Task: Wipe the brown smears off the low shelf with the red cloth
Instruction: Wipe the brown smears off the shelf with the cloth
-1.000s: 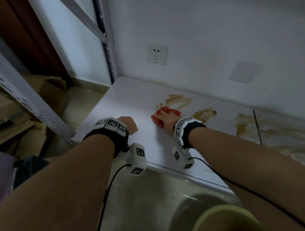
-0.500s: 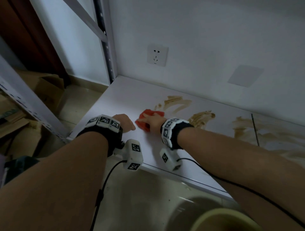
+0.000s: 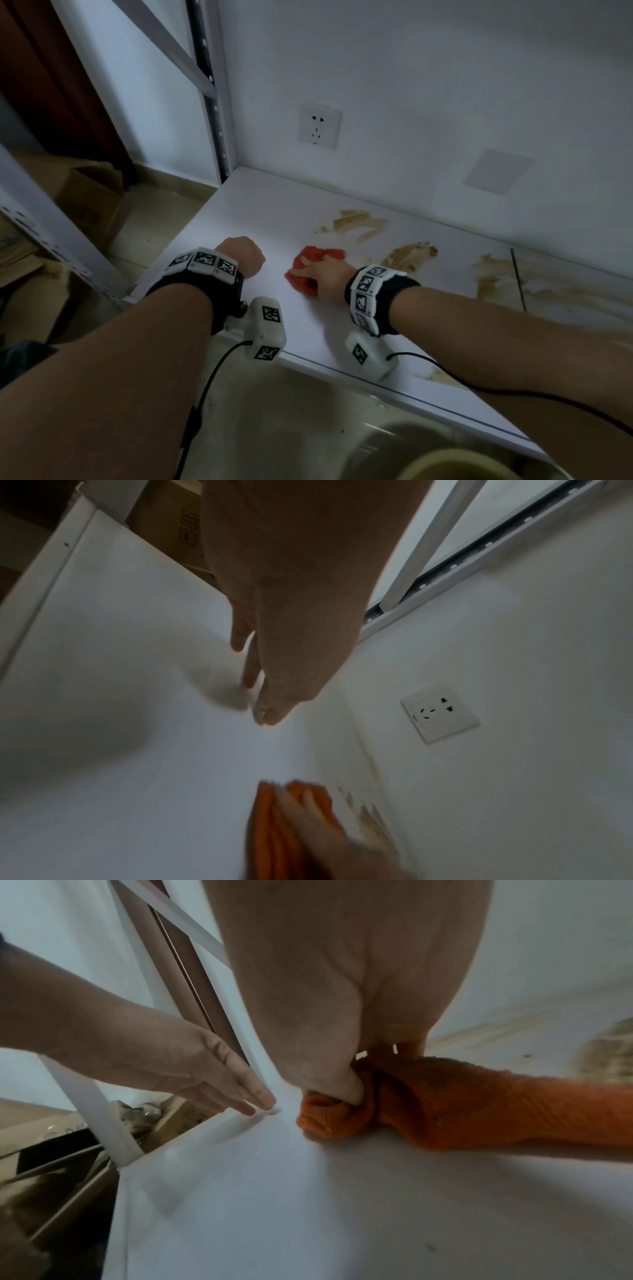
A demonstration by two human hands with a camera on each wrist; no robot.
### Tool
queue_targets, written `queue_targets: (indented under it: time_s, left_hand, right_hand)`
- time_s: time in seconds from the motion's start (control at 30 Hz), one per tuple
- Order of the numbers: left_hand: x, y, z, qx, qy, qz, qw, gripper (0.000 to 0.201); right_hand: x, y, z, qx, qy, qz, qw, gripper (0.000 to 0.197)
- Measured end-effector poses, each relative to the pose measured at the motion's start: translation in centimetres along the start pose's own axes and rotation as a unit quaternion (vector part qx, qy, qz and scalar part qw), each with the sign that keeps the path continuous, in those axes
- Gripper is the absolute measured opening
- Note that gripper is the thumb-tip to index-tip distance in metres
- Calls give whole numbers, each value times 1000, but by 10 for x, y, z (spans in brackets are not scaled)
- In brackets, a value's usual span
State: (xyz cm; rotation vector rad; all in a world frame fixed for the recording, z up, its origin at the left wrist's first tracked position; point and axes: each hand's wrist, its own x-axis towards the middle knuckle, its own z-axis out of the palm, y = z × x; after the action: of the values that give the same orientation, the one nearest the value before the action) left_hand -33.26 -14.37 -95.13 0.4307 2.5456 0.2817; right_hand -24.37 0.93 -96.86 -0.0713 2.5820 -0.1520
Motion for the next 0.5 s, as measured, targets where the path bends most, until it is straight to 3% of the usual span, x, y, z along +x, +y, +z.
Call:
queue_targets:
  time_s: [0.17, 0.3, 0.37, 0.5]
  left_hand:
    - [1, -10, 10, 38, 17, -5, 999, 34]
    - [6, -13, 12, 21, 14, -10, 1000, 34]
    - [9, -13, 11, 30, 8, -11, 999, 33]
    - [11, -6, 8, 65, 3, -8, 998, 26]
  right_hand:
    - [25, -6, -17, 5, 25, 3, 1000, 50]
    - [48, 19, -21, 33, 67, 19, 997, 45]
    - [43, 35, -20, 30, 90, 41, 995, 45]
    - [19, 40, -13, 52, 68, 67, 994, 49]
